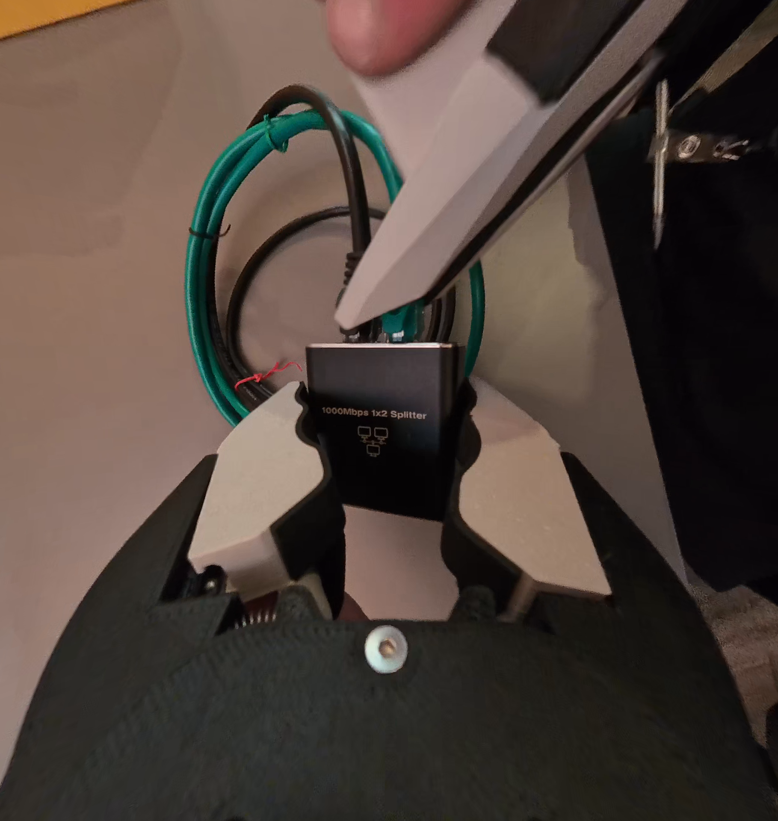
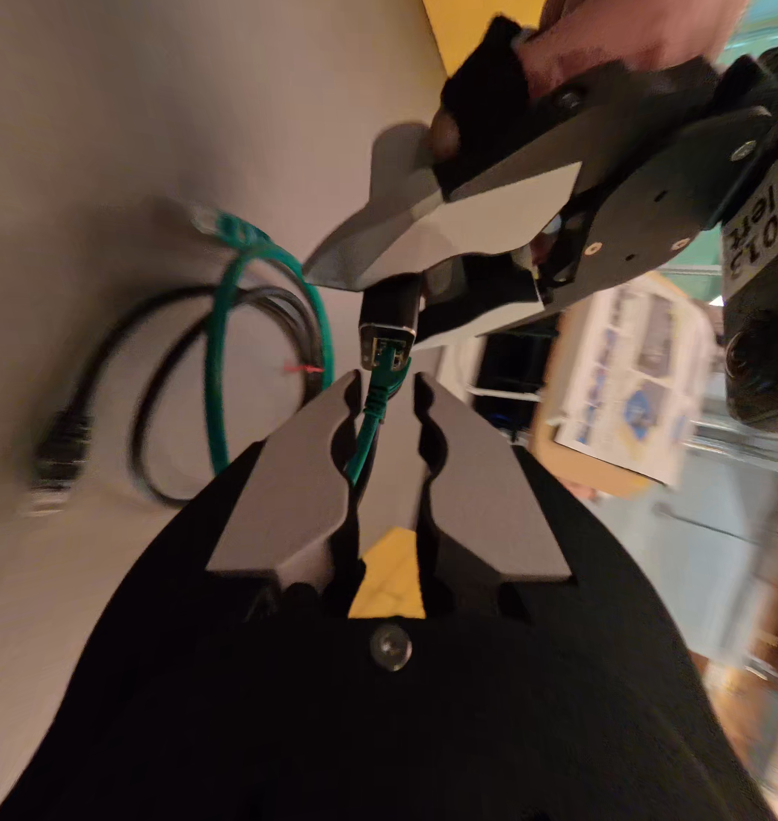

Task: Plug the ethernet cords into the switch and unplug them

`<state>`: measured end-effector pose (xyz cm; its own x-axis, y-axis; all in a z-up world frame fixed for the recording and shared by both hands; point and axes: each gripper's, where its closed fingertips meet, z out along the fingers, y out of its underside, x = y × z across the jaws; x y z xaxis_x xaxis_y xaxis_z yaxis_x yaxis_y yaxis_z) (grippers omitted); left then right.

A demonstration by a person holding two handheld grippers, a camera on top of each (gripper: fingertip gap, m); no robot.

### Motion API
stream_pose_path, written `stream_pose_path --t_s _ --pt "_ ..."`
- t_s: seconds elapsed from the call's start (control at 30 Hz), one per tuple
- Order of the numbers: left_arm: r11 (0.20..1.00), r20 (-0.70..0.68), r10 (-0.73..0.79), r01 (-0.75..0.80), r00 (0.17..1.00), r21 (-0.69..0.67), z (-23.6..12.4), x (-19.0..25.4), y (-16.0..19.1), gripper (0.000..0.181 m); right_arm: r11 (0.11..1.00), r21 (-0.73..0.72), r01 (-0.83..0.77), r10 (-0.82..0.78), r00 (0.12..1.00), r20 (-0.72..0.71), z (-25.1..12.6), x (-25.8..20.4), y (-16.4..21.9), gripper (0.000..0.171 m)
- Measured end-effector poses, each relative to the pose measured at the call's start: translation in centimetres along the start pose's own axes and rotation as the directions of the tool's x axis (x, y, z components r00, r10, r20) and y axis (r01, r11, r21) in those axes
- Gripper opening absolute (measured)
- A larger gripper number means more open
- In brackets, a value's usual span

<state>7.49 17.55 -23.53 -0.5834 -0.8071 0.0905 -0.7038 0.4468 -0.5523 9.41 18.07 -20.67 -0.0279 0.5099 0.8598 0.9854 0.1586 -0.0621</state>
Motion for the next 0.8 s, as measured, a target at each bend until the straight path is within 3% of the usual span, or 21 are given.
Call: stream_pose_path --t_s 0.07,0.17,0.37,0.53,0.8 --pt "1.000 0.011 -0.011 0.011 1.000 0.002 -0.1 -0.2 -0.1 0.059 0.997 -0.046 0.054 -0.057 0.996 -0.067 0.5 0.3 0.6 0.015" --pt "0.999 0.008 -0.027 0.027 1.000 0.021 -0.3 0.1 -0.2 0.058 1.000 0.003 0.014 -0.014 0.996 -0.086 0.3 0.5 0.3 0.013" --pt "0.990 0.012 0.059 -0.057 0.998 -0.131 -0.5 0.2 0.0 0.095 0.986 0.032 0.162 -0.157 0.978 -0.134 -0.2 1.1 -0.8 0.012" --pt "0.965 -0.052 0.084 -0.094 0.995 -0.244 0.5 0.9 0.3 0.087 0.986 0.037 0.165 -0.156 0.972 -0.178 -0.7 2.5 -1.1 0.011" --pt "0.979 -0.028 0.068 -0.072 0.997 -0.191 0.4 0.4 -0.8 0.077 0.995 0.050 0.089 -0.078 0.976 -0.202 -1.1 2.8 -0.1 0.011"
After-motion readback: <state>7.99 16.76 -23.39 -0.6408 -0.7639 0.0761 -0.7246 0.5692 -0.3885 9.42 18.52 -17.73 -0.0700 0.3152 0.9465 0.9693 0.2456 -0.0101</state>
